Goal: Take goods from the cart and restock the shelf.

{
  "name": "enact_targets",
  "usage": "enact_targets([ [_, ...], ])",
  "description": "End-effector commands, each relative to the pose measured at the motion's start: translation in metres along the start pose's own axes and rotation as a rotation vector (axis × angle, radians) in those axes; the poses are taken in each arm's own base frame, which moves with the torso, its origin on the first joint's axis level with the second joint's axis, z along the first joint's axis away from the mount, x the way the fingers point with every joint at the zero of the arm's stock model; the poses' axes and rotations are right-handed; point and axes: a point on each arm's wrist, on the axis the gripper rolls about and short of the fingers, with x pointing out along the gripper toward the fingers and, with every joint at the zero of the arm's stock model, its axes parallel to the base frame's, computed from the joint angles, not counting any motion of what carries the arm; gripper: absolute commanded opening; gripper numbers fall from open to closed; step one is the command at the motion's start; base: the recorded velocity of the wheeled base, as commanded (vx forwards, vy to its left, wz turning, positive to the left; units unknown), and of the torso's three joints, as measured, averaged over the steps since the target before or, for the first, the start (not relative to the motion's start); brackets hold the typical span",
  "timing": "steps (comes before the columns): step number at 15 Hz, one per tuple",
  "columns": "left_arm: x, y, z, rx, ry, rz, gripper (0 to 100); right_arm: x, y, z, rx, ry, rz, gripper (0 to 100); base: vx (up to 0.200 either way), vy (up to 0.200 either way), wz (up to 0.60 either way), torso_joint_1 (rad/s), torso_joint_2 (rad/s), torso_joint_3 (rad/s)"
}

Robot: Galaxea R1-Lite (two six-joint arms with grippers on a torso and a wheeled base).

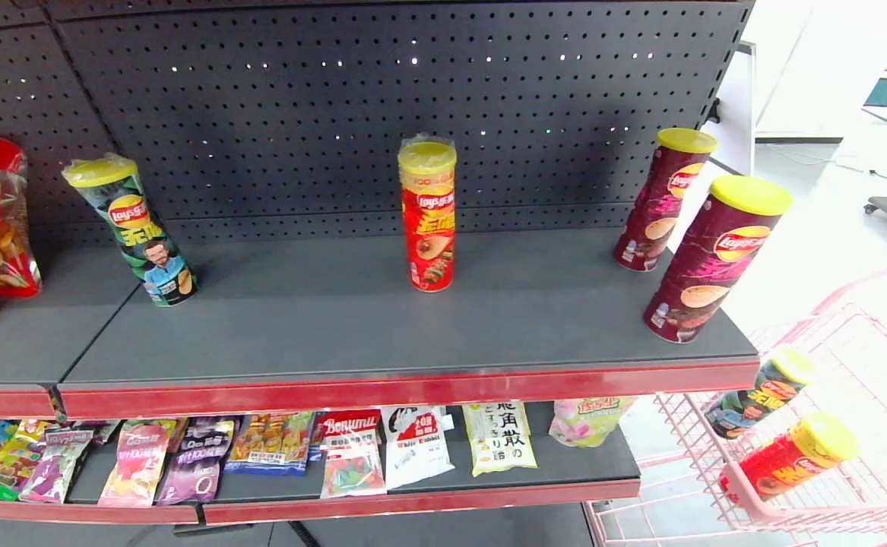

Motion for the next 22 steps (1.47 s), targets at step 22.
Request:
enact_targets([
  [22, 0.0001, 0.0, -0.0001, -0.001, 0.002, 0.001, 100, 0.0, 0.0, 0.0, 0.0, 0.0, 0.001, 100, 0.0, -0.082, -0.3, 0.002, 0.0, 0.001],
])
